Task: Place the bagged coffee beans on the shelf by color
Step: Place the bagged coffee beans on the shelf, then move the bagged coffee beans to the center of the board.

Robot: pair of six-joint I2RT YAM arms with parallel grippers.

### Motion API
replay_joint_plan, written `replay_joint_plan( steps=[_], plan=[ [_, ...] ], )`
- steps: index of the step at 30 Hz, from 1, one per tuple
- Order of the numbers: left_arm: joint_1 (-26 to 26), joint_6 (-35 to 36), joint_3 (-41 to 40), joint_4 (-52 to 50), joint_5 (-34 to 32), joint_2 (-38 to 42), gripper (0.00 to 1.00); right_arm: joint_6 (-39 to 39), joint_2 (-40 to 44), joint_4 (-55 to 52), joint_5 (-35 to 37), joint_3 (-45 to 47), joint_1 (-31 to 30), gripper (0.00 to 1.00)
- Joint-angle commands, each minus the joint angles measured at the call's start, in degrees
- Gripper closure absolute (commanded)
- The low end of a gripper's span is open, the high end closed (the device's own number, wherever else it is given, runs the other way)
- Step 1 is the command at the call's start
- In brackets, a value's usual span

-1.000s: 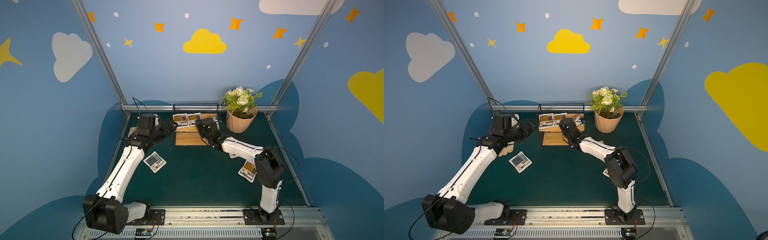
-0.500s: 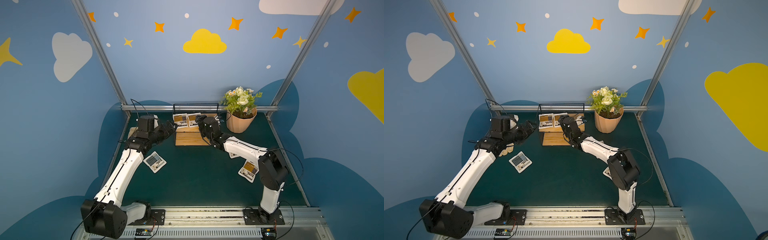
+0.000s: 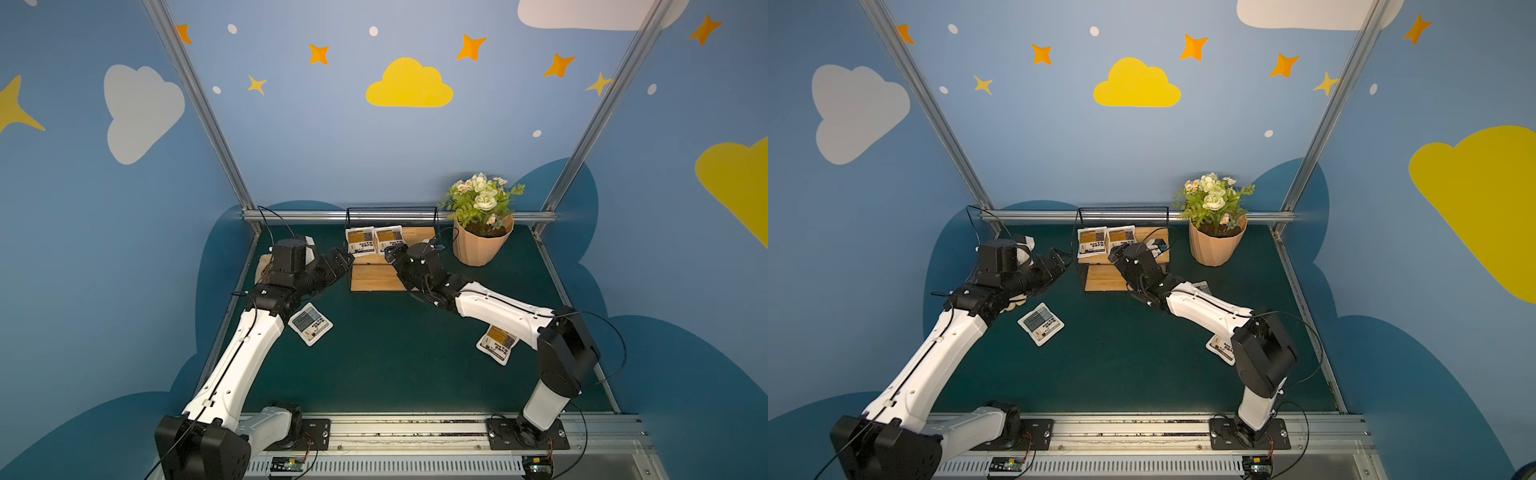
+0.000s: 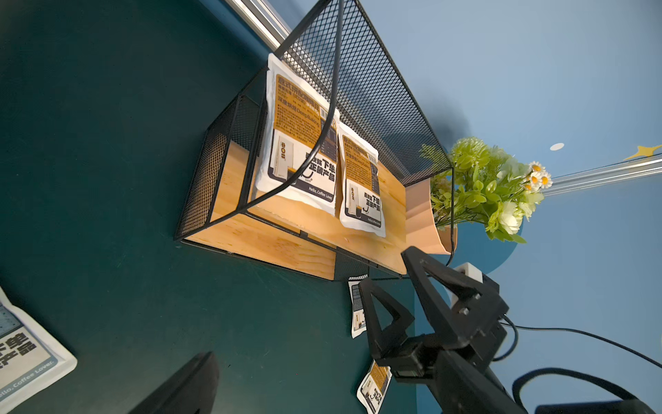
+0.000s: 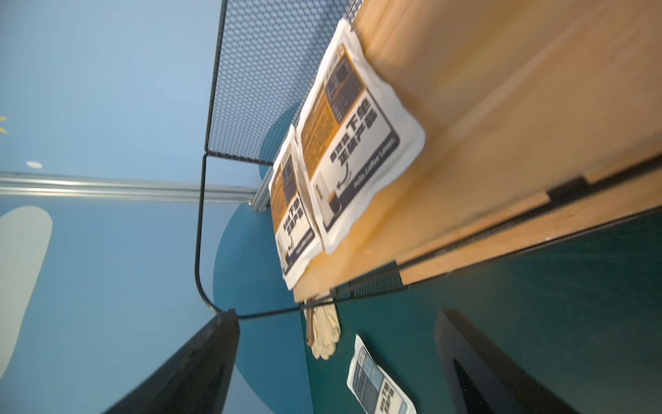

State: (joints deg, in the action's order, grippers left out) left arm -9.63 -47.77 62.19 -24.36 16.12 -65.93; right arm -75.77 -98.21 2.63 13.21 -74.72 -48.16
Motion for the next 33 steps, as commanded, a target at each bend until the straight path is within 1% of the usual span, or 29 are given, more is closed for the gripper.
replay_joint_plan(
  steps=[1, 5, 8, 10, 12, 14, 16, 19, 20, 21, 23, 26, 28, 31, 33],
  plan=[
    [0.25, 1.58, -1.39, -0.95, 1.61, 2.38, 0.00, 5.75, 7.08, -4.84, -1.26, 2.81, -1.70, 0.09],
    [0.05, 1.97, -4.50, -0.81, 2.80, 4.71, 0.00, 7.37, 15.18, -7.81, -1.53, 9.31, -2.11, 0.08],
    [-0.74, 2.65, -6.71, -1.12, 3.26, 6.33, 0.00, 6.32, 22.00, -10.14, 0.81, 15.41, -2.11, 0.06],
    [-1.77, 3.27, -7.79, -1.57, 3.13, 7.12, 0.00, 5.15, 26.74, -11.59, 3.31, 19.71, -2.03, 0.04],
    [-3.37, 3.54, -8.82, -1.75, 2.79, 7.56, 0.00, 7.04, 32.25, -12.77, 5.84, 24.16, -1.54, 0.02],
    [-5.56, 3.97, -9.73, -1.68, 2.02, 7.68, 0.00, 8.21, 37.37, -15.51, 6.05, 27.50, 0.25, 0.02],
    [-8.21, 4.47, -10.61, -1.69, 0.77, 7.53, 0.00, 8.58, 42.22, -20.07, 4.93, 30.03, 3.14, 0.02],
    [-12.77, 5.44, -11.43, -1.66, -2.26, 6.87, 0.00, 9.57, 49.40, -25.66, 1.39, 34.29, 9.46, 0.02],
    [-14.33, 5.72, -11.49, -1.66, -2.39, 6.44, 0.00, 10.20, 51.61, -27.47, -0.60, 35.65, 12.31, 0.02],
    [-16.03, 5.91, -11.65, -1.63, -4.80, 6.01, 0.00, 10.73, 53.50, -29.27, -2.51, 37.10, 15.30, 0.02],
    [-18.37, 5.86, -11.98, -1.10, -5.72, 4.80, 0.00, 11.69, 56.29, -31.66, -7.00, 40.00, 21.56, 0.02],
    [-21.09, 5.40, -12.36, 0.41, -6.17, 2.84, 0.00, 13.17, 58.21, -33.79, -13.86, 43.10, 30.80, 0.02],
    [-22.37, 5.32, -12.27, 1.34, -6.21, 1.37, 0.00, 14.84, 58.08, -34.63, -17.41, 44.18, 35.66, 0.02],
    [-23.84, 5.31, -11.75, 1.98, -5.73, -0.86, 0.00, 17.44, 56.52, -36.77, -20.03, 44.44, 41.10, 0.02],
    [-24.60, 5.36, -11.66, 2.18, -5.36, -2.09, 0.00, 19.03, 55.25, -38.69, -19.81, 43.95, 43.57, 0.02]
  ],
)
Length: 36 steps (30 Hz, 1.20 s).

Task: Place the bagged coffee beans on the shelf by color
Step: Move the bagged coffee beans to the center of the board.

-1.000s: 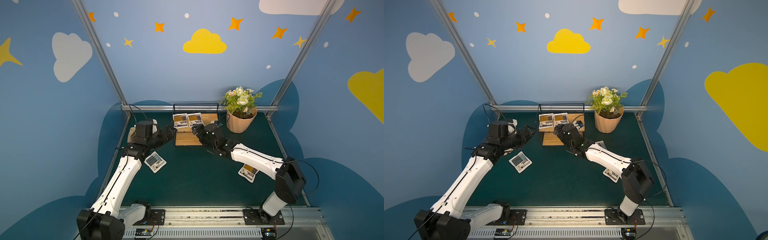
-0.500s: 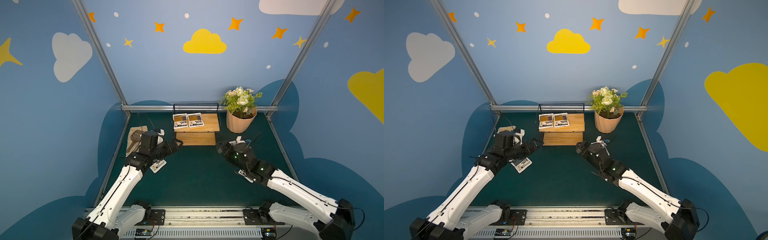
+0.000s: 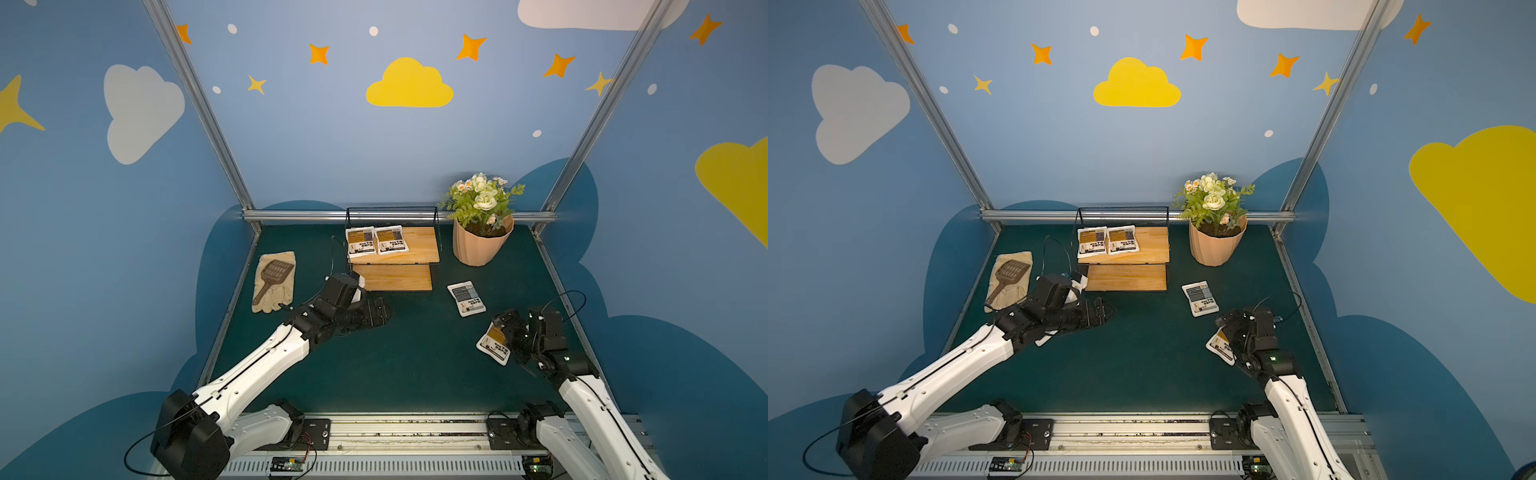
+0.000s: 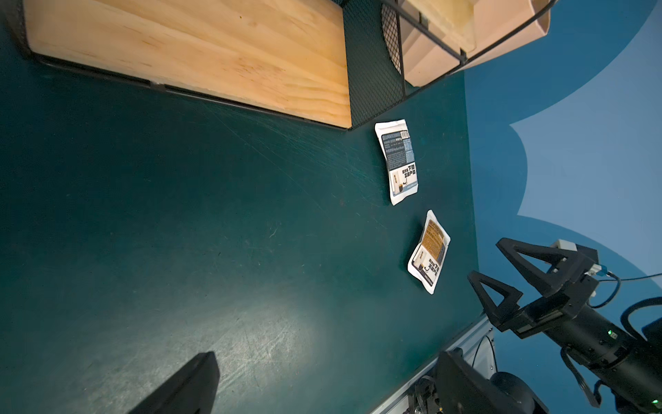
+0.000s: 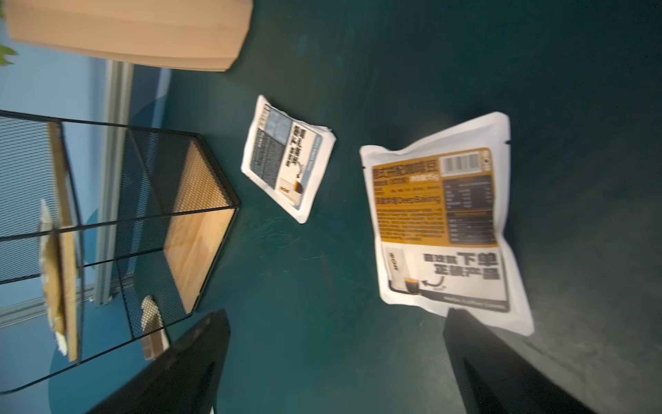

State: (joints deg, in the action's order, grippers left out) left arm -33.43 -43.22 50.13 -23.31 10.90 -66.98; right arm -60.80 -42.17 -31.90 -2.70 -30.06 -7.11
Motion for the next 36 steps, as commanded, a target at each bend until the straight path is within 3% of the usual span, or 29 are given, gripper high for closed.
replay_joint_plan(
  steps=[1, 8, 17, 29, 36],
  plan=[
    [-1.11, 0.79, 0.42, 1.21, 0.07, -1.60, 0.00, 4.73, -1.34, -4.95, -3.51, -0.81, 3.68, 0.02],
    [-2.53, 0.73, -0.03, 1.59, 0.62, -3.54, 0.00, 7.05, -6.50, -6.34, -2.09, -0.78, 11.47, 0.02],
    [-3.20, 1.76, 0.05, 1.07, 0.09, -3.54, 0.00, 9.07, -16.93, -0.31, -4.33, -2.72, 15.38, 0.02],
    [-3.22, 3.21, 0.32, 0.67, 0.31, -3.73, 0.00, 15.66, -33.22, 1.78, -11.23, -8.17, 14.68, 0.02],
    [-3.22, 3.55, 0.06, 0.56, -0.15, -2.81, 0.00, 16.42, -37.01, 2.35, -9.60, -11.85, 8.15, 0.02]
  ],
)
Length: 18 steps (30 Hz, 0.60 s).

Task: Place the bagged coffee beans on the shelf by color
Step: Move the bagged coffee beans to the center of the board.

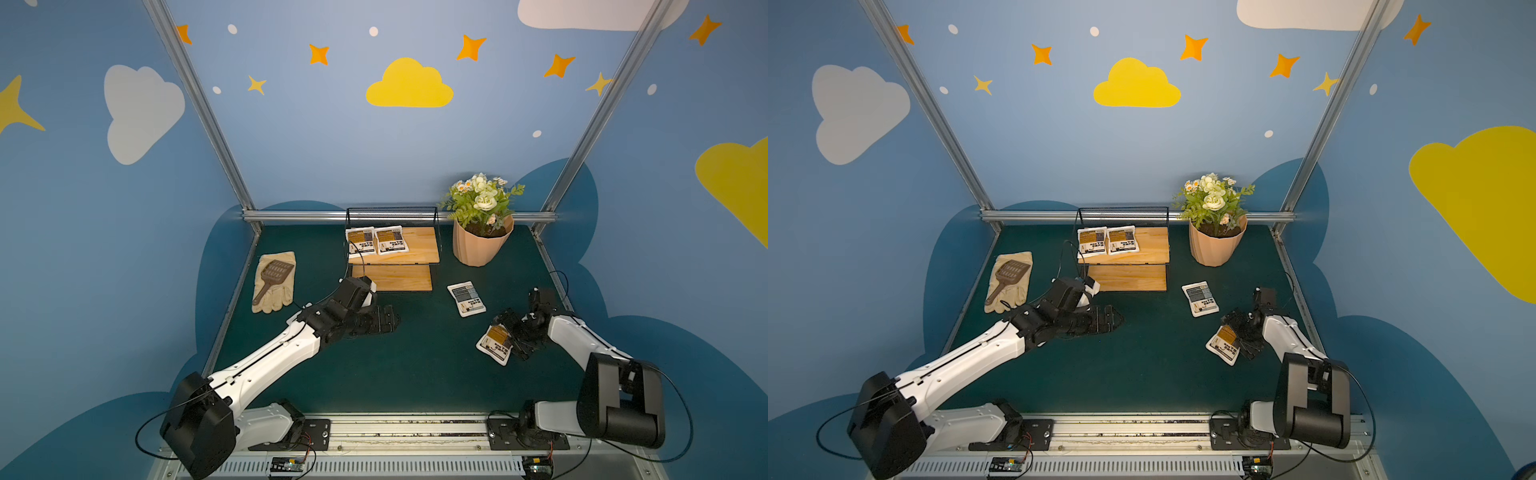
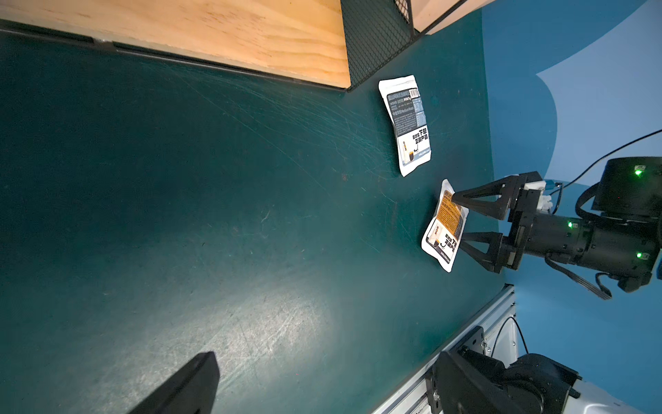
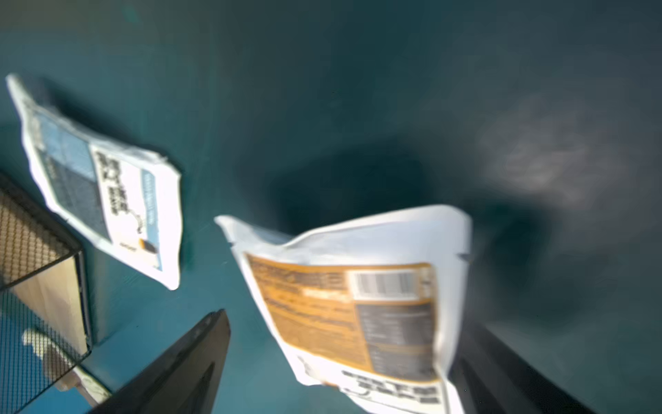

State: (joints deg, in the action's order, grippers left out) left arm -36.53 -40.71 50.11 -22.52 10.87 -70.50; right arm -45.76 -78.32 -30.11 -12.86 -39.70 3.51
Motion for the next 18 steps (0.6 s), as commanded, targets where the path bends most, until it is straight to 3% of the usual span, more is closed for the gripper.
replay_joint_plan(
  steps=[1, 18],
  plan=[
    [-0.12, 1.07, 0.08, -0.26, -0.31, 0.79, 0.00, 1.39, -1.33, 0.49, 1.05, -2.67, -3.83, 0.02],
    [-0.07, 1.07, -1.50, -0.79, -1.43, 2.70, 0.00, 0.41, -12.85, 1.54, 7.55, -9.45, -25.11, 0.05]
  ],
)
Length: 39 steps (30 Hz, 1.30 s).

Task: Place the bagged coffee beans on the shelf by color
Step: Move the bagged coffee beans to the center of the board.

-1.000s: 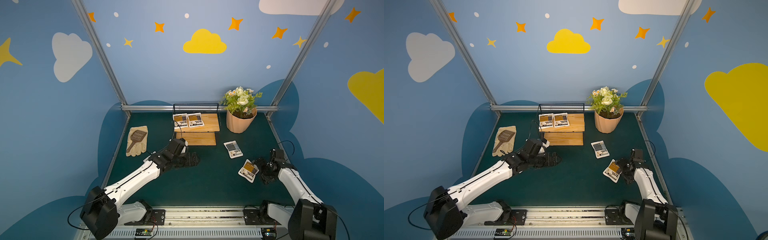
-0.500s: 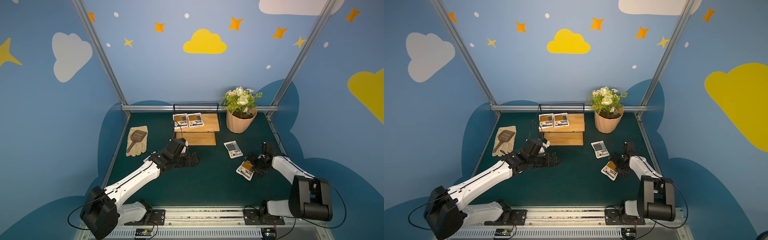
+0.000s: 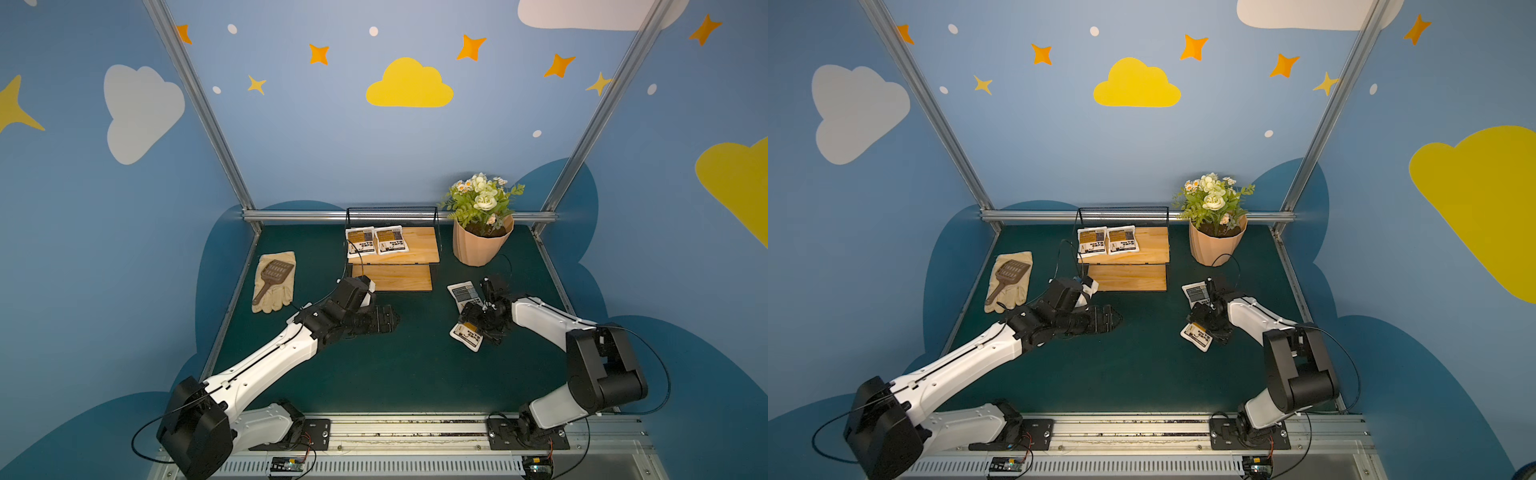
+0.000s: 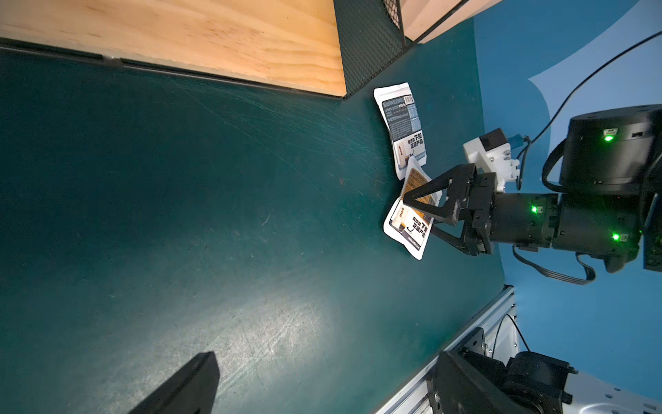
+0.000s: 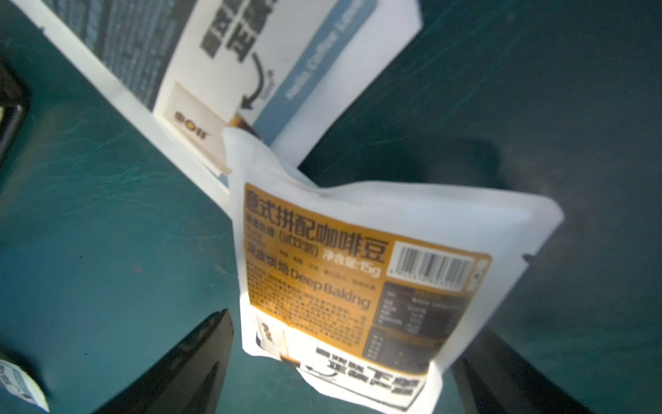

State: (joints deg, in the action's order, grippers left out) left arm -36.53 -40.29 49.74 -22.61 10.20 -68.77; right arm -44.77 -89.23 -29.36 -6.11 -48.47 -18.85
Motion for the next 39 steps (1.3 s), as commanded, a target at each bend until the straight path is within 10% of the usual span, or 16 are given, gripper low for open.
replay_joint_plan(
  steps=[1, 20, 39],
  plan=[
    [-0.01, 0.57, -1.22, -0.62, -0.76, 0.98, 0.00, -0.46, -2.44, 0.88, 1.18, -1.03, -3.76, 0.06],
    [0.82, 0.83, -2.76, -0.60, -2.33, 3.27, 0.00, 2.51, -11.48, -3.72, 7.23, -13.92, -23.94, 0.05],
    [1.29, 1.35, -1.75, 0.20, -1.32, 0.33, 0.00, -16.89, 5.32, 16.09, -6.46, 9.44, -8.93, 0.11]
  ],
)
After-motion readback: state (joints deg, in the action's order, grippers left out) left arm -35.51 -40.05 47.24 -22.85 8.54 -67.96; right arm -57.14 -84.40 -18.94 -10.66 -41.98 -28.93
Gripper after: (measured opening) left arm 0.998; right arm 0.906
